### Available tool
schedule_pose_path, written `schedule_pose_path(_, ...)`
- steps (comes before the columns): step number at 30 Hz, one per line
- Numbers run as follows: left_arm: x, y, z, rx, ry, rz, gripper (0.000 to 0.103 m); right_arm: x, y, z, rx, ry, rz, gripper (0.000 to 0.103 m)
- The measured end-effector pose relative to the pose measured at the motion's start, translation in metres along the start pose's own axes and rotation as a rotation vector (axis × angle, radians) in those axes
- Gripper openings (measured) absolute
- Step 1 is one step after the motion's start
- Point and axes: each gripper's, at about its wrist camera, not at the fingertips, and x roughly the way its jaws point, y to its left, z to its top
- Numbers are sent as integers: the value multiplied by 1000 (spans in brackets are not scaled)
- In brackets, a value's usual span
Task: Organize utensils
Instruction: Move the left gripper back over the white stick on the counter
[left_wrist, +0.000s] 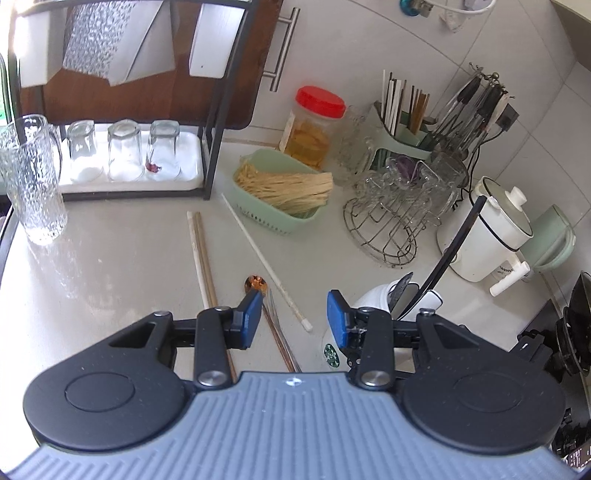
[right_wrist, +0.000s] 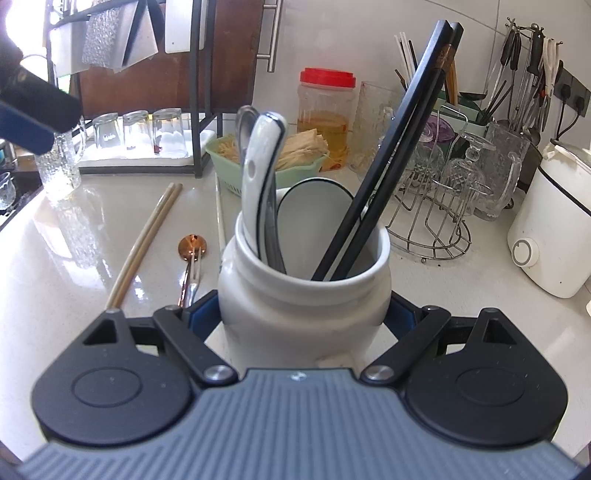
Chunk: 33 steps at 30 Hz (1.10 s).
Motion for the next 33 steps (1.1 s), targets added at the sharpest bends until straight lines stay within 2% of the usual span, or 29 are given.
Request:
schedule_pose_path(6,12,7,-4,-29,5,23,44,-1,-1,0,-4,7,5,92)
schedule_pose_path(13,51,36,-5,-92,59,88,44,0,-2,3,-9,26,10,92)
schedule_pose_path(23,96,72,19,-142,71,142,44,-3,-5,2,-1,59,8,92)
schedule_pose_path(27,117,84,26,-148,74,175,41,-5,-7,0,-1,61,10,92)
schedule_pose_path(33,147,93,38,-142,68,203,31,-6,-7,-2,-7,46,12,92)
